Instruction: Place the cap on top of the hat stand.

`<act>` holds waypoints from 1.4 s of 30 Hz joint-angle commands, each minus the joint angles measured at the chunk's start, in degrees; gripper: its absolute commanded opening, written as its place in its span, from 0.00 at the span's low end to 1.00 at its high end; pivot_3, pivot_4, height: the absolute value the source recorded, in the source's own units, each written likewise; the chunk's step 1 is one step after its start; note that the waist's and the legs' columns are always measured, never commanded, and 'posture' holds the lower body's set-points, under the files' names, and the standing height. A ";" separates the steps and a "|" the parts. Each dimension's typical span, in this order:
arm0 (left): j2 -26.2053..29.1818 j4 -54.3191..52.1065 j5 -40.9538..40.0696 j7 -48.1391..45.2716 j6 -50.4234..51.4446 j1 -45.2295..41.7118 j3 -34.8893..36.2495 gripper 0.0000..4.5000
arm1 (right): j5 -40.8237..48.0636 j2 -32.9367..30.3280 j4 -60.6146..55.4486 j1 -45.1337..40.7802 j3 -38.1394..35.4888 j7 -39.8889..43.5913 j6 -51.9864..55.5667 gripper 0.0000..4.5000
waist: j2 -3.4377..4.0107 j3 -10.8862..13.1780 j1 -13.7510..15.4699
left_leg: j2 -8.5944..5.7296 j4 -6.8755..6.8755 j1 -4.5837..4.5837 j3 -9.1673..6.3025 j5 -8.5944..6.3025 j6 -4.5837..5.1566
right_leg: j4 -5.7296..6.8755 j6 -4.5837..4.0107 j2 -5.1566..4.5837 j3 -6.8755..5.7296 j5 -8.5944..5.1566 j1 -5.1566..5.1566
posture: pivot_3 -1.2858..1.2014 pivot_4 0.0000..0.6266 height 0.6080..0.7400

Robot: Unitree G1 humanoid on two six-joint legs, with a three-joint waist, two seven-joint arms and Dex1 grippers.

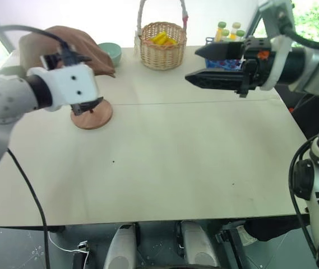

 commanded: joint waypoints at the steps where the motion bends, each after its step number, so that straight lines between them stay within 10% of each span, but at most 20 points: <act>1: -2.49 0.06 8.61 2.83 -0.19 -2.14 -1.69 1.00 | 1.46 -1.73 -2.13 0.60 -0.98 -0.77 -1.20 0.98 | 0.00 0.00 0.28 | 0.00 0.00 0.01 0.01 0.00 0.00 | 0.01 0.00 0.01 0.02 0.00 0.00 | 0.52 0.24 1.00; 16: -7.85 1.83 26.40 3.58 -1.38 -1.12 -1.47 1.00 | 8.30 -5.70 -1.85 -0.02 -2.87 -2.19 -0.78 0.98 | 0.01 0.00 0.85 | 0.07 0.04 0.01 0.04 0.00 0.01 | 0.05 -0.02 0.14 0.18 0.00 -0.05 | 0.52 0.24 1.00; 26: -7.18 3.04 26.61 2.01 -2.62 0.33 1.95 0.03 | 9.11 -5.66 0.08 -0.40 -2.89 -4.40 -1.38 1.00 | 0.01 0.00 0.84 | 0.07 0.05 0.02 0.05 0.00 0.02 | 0.06 -0.01 0.14 0.20 0.01 -0.05 | 0.52 0.24 1.00; 42: -9.87 11.10 15.70 9.61 -21.12 -1.71 12.72 0.00 | 8.76 -6.24 1.16 0.14 -0.82 -2.39 -3.21 1.00 | 0.00 0.00 0.84 | 0.07 0.09 0.02 0.09 -0.01 0.02 | 0.07 0.00 0.15 0.25 0.02 -0.06 | 0.52 0.24 1.00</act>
